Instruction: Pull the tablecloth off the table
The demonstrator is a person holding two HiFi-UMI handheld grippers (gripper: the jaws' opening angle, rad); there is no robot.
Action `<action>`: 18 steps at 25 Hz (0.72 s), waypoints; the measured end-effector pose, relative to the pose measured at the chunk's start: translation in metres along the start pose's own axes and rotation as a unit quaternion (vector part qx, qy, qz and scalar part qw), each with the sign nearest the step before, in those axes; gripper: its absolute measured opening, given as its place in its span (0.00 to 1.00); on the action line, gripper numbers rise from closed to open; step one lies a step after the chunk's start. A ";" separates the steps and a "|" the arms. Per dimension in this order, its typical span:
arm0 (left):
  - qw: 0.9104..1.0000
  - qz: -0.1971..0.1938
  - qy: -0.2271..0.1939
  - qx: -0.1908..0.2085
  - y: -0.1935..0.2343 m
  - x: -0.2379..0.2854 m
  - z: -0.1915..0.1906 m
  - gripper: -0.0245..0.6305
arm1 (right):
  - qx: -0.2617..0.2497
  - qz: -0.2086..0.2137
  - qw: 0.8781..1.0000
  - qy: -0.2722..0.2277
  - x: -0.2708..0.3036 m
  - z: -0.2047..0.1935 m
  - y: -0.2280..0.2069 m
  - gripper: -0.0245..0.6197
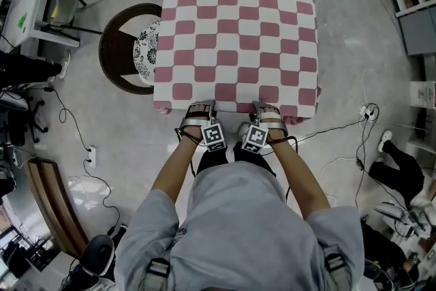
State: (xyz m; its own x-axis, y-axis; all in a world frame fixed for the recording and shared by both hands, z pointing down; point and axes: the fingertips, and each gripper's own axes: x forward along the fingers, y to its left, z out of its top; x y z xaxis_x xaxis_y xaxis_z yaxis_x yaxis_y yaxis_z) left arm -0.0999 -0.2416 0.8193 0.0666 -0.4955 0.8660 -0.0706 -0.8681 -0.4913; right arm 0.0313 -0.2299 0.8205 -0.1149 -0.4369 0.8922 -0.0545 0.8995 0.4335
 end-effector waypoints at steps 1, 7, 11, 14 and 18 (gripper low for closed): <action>1.000 0.002 0.001 0.002 0.001 0.001 -0.001 0.34 | -0.007 -0.008 1.000 -0.002 0.000 0.000 -0.001 0.43; 1.000 -0.006 0.001 -0.001 0.001 -0.002 0.001 0.32 | -0.021 -0.025 0.999 -0.010 -0.001 -0.001 -0.004 0.36; 1.000 0.003 -0.010 -0.020 0.008 -0.007 0.008 0.31 | -0.020 -0.022 1.000 -0.004 -0.002 -0.002 -0.005 0.35; 1.000 0.001 -0.004 -0.014 0.004 -0.007 0.006 0.29 | -0.019 -0.022 1.000 0.002 -0.006 -0.002 -0.004 0.33; 1.000 0.003 -0.002 -0.015 0.002 -0.013 0.005 0.26 | -0.016 -0.022 1.000 0.006 -0.011 -0.002 -0.003 0.29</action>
State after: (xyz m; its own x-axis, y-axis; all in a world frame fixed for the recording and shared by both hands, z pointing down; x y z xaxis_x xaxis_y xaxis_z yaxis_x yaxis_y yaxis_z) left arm -0.0957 -0.2377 0.8067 0.0708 -0.5003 0.8630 -0.1015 -0.8643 -0.4927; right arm 0.0348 -0.2276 0.8093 -0.1012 -0.4767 0.8732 -0.0267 0.8787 0.4766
